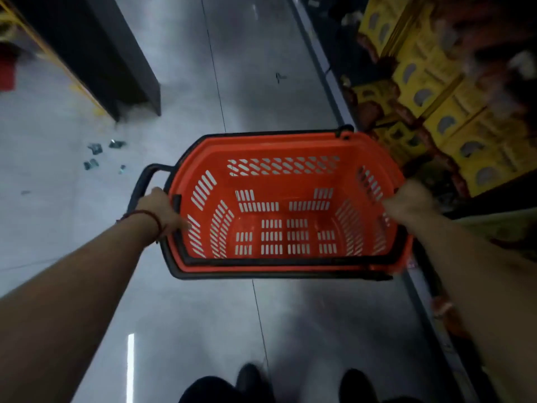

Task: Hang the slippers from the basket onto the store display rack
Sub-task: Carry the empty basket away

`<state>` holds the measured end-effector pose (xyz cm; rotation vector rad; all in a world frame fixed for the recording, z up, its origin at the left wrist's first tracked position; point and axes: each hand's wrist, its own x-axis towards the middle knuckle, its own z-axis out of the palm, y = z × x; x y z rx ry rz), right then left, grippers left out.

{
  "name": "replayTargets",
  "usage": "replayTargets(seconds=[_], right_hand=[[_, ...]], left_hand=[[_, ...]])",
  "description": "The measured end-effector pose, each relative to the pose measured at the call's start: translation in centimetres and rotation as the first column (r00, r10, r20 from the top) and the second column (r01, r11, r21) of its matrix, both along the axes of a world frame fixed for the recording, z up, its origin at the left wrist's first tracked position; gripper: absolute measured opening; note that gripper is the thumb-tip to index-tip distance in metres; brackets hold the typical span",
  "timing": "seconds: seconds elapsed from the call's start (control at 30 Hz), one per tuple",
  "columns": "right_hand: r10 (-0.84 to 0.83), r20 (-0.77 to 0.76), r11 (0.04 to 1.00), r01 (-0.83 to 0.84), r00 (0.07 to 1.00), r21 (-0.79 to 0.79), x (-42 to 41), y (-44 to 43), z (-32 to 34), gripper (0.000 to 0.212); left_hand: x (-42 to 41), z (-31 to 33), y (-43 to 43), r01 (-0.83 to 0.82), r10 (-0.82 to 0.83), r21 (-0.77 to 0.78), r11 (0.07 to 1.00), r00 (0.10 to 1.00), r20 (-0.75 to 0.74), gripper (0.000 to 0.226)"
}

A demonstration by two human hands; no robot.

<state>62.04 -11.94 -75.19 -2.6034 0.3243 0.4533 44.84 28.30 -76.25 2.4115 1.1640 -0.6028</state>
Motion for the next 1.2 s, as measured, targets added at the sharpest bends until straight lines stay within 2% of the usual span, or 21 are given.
replayTargets(seconds=[0.07, 0.17, 0.27, 0.33, 0.53, 0.67, 0.73, 0.8, 0.87, 1.0, 1.13, 1.2], right_hand=[[-0.102, 0.03, 0.994, 0.101, 0.994, 0.052, 0.5, 1.6, 7.4, 0.042], [-0.299, 0.103, 0.944, 0.279, 0.949, 0.174, 1.3, 4.3, 18.0, 0.033], [-0.395, 0.091, 0.902, 0.367, 0.914, 0.227, 3.7, 7.0, 26.1, 0.027], [-0.427, 0.069, 0.878, 0.396, 0.901, 0.269, 7.1, 9.1, 29.4, 0.028], [-0.485, 0.115, 0.841, 0.427, 0.867, 0.333, 21.8, 17.7, 32.6, 0.038], [-0.422, 0.093, 0.845, 0.354, 0.902, 0.4, 33.5, 26.3, 35.3, 0.04], [-0.409, 0.129, 0.849, 0.325, 0.903, 0.416, 38.1, 29.7, 36.5, 0.046], [-0.369, 0.127, 0.863, 0.288, 0.921, 0.415, 43.0, 34.2, 37.9, 0.049], [-0.375, 0.122, 0.84, 0.28, 0.919, 0.465, 48.5, 39.3, 39.0, 0.055], [-0.334, 0.121, 0.85, 0.243, 0.935, 0.467, 59.3, 50.1, 40.2, 0.045], [-0.349, 0.126, 0.857, 0.262, 0.929, 0.443, 69.3, 59.3, 41.1, 0.018], [-0.402, 0.152, 0.85, 0.306, 0.903, 0.429, 74.9, 62.6, 41.3, 0.023]], left_hand=[[1.0, 6.7, 2.4, -0.008, 0.007, -0.087, 0.996, 1.0, -0.01, 0.08], [3.0, 16.1, 4.9, -0.077, 0.089, -0.19, 0.979, 0.994, 0.056, 0.072], [6.5, 22.7, 7.4, -0.081, 0.106, -0.152, 0.985, 0.982, 0.159, 0.065], [10.6, 25.3, 10.0, -0.086, 0.106, -0.125, 0.988, 0.981, 0.162, 0.065], [26.9, 25.3, 20.6, -0.168, 0.2, -0.142, 0.976, 0.946, 0.256, 0.063], [35.9, 27.9, 27.3, -0.26, 0.298, -0.156, 0.953, 0.897, 0.327, 0.088], [39.2, 29.5, 30.8, -0.298, 0.346, -0.182, 0.937, 0.858, 0.379, 0.096], [42.7, 32.0, 34.4, -0.315, 0.389, -0.234, 0.92, 0.812, 0.434, 0.093], [47.1, 34.3, 38.5, -0.319, 0.415, -0.273, 0.908, 0.78, 0.469, 0.077], [57.1, 35.0, 47.4, -0.324, 0.436, -0.298, 0.898, 0.752, 0.494, 0.059], [70.3, 33.8, 57.6, -0.353, 0.476, -0.326, 0.877, 0.728, 0.493, 0.075], [77.6, 34.1, 61.8, -0.334, 0.478, -0.359, 0.872, 0.741, 0.472, 0.074]])
